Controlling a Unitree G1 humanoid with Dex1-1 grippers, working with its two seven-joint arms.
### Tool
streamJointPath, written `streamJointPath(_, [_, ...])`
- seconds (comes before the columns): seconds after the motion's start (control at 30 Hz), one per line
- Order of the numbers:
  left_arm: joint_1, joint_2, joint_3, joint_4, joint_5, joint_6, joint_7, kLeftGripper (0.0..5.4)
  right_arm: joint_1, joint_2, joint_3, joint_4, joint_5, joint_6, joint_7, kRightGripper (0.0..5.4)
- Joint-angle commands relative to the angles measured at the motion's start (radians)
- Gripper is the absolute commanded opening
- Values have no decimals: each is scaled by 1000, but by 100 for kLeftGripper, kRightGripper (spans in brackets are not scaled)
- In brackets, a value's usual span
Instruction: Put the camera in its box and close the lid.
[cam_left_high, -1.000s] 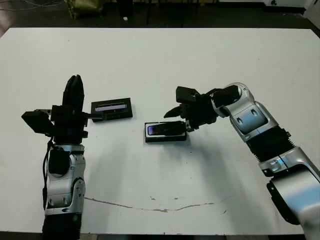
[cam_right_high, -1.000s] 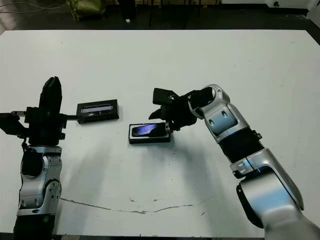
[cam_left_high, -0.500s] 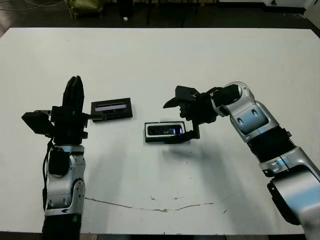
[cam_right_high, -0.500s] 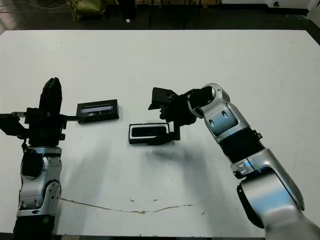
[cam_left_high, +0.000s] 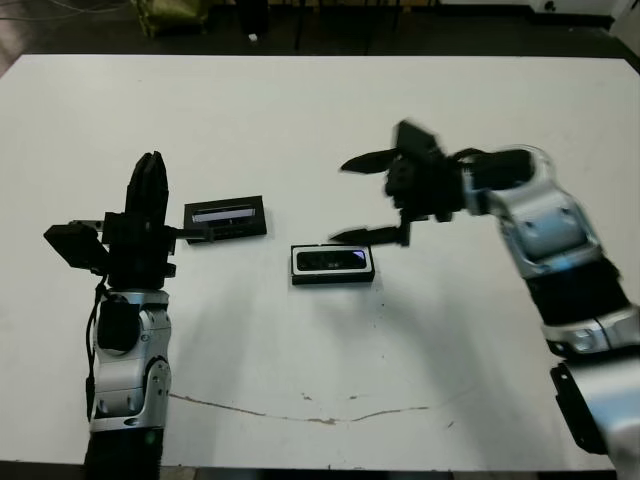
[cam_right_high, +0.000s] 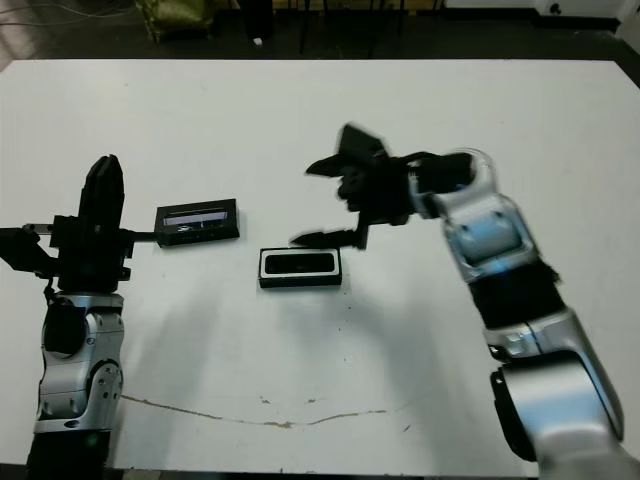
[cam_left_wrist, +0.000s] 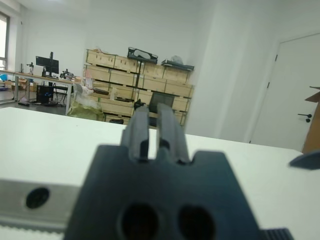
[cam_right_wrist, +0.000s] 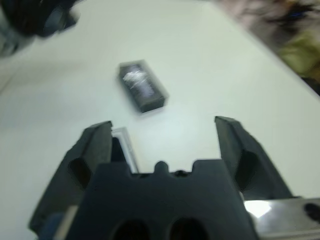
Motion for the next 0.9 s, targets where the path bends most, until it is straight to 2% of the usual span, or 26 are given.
streamJointPath(0.03, [5, 23, 7, 15, 7, 2, -8, 0, 105, -18, -96, -87, 31, -7, -103, 330])
streamJointPath(0.1, [-3, 40, 13, 16, 4, 3, -21, 0, 162, -33, -146, -124, 51, -29, -139, 287])
streamJointPath(0.2, [-21, 82, 20, 13, 24, 11, -32, 0, 251, -19, -211, -140, 108, -66, -174, 219])
streamJointPath(0.33, [-52, 171, 21, -12, 67, 41, -60, 0, 364, -12, -242, -160, 135, -162, -209, 128])
streamJointPath(0.5, [-105, 317, 11, -59, 106, 149, -135, 0, 446, -6, -255, -230, 152, -168, -293, 13])
streamJointPath(0.67, [-270, 506, -20, -13, 115, 322, -295, 0, 467, -12, -258, -238, 173, -188, -317, 2])
streamJointPath(0.8, [-530, 703, -162, 263, 216, 318, -599, 0, 471, -18, -252, -235, 186, -189, -324, 2])
streamJointPath(0.9, [-725, 734, -282, 510, 293, 331, -784, 0, 469, -21, -246, -223, 190, -203, -315, 2])
